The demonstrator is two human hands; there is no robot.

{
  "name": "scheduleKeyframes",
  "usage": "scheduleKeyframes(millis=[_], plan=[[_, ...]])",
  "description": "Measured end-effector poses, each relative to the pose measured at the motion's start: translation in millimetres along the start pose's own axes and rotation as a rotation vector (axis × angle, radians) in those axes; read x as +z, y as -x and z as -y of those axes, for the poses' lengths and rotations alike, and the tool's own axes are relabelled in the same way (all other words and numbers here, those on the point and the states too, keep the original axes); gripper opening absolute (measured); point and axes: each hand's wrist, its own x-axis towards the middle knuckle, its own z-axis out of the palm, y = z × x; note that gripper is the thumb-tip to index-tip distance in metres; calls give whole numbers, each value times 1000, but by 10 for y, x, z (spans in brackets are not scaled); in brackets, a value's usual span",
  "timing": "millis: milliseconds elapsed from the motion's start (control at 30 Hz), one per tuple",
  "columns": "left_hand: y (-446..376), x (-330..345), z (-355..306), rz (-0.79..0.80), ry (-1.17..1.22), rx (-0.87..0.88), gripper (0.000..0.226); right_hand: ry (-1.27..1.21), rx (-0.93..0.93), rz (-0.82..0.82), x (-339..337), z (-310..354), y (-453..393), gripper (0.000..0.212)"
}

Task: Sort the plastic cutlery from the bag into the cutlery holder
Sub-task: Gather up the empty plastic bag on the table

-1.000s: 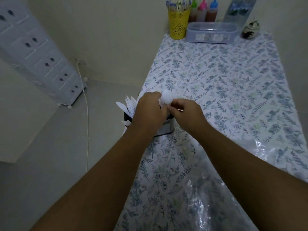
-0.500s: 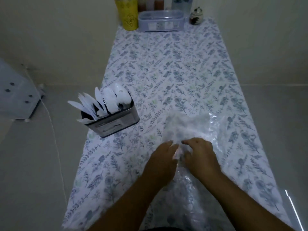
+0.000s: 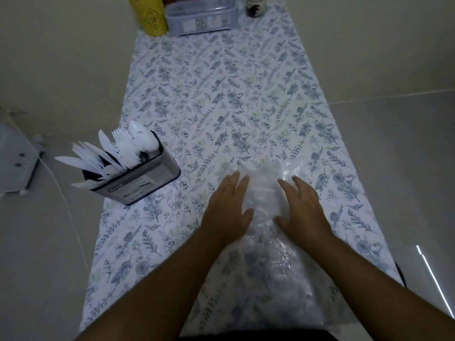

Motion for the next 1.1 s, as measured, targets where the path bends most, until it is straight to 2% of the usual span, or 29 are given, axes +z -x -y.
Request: scheduleKeyframes(millis=[67,167,233,267,333,400,467,533,600,667,733,800,833,900,1000,1100], plan=[[-99,96,171,167,-117,-105,95,40,17,150,19,-118,-150,108],[-149,163,392,291,-198,-201,106,148,-3,198,46,-224,-229,109],[-116,130,324,226,-205,-198,101,125,2,158,15,-177,-178,99],[-69,107,239,111,-166,-187,93,112,-4,98,4,-141,-123,90],[105,75,43,-108,24,-137,64,55,-32,13,7,-95,64,68],[365,129,-79,-80,235,-114,46,-33,-40,84,96,-133,296,58],[602,173,-139,17,432,-216,46,-101,-39,159,215,-222,472,63],[693,158,-137,17,543,-337,55,-241,-7,139,248,-299,533,68],[667,100,-102,-14,647,-505,60,-482,164,78,174,-335,531,69],[604,16,-62,-56,798,-704,62,-707,411,26,70,-383,514,63],[564,-16,-19,-15,980,-838,51,-983,624,52,-20,-434,460,47],[537,-12,-20,59,1175,-915,38,-1128,705,141,-82,-431,441,19],[522,-6,-21,84,1271,-950,34,-1141,721,182,-99,-429,433,14],[495,-30,-6,85,1403,-1002,27,-1146,755,219,-119,-430,429,19],[495,-102,53,50,1476,-1002,52,-1215,782,201,-123,-508,407,24],[587,-188,115,92,1490,-865,73,-1294,768,202,-130,-535,433,38]])
